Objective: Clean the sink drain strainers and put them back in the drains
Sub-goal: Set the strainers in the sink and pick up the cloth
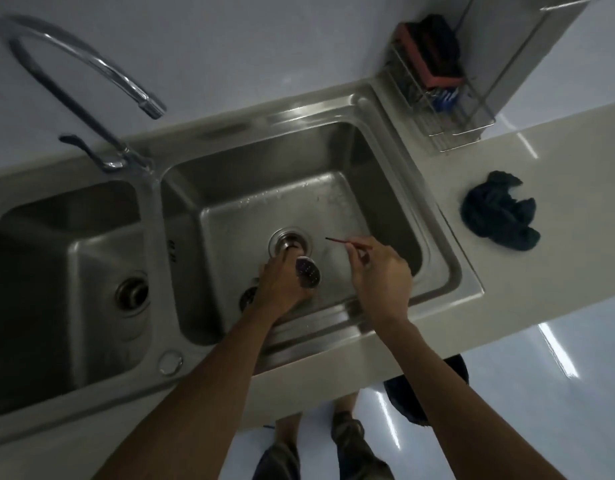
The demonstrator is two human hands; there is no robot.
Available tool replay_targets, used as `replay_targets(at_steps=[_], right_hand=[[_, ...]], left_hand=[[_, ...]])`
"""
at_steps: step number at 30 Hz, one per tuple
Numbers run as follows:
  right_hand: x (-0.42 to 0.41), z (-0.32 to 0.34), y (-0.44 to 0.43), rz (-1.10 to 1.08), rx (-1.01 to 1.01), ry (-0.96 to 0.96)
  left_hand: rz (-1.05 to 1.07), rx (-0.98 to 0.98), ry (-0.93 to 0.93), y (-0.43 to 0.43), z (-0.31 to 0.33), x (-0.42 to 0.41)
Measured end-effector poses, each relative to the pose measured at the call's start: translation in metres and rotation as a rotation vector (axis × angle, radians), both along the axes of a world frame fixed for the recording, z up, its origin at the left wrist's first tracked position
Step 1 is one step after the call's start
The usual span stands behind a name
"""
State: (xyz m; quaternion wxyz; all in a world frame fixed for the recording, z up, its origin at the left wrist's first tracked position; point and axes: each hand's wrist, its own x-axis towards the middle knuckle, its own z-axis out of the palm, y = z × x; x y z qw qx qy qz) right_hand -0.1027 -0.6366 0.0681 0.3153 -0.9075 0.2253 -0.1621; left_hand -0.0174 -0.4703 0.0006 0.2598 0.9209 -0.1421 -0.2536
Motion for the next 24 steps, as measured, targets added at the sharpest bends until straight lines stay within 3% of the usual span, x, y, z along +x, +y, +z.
replay_targets(at_steps=[10, 24], right_hand=[[0.053, -0.040, -0.030, 0.096, -0.009, 0.119], [0.066, -0.055, -0.026, 0.133, -0.029, 0.146]], left_hand=[[-0.096, 0.093, 0.115, -0.015, -0.052, 0.019], [-0.167, 0.138, 0.137, -0.016, -0.060, 0.020]])
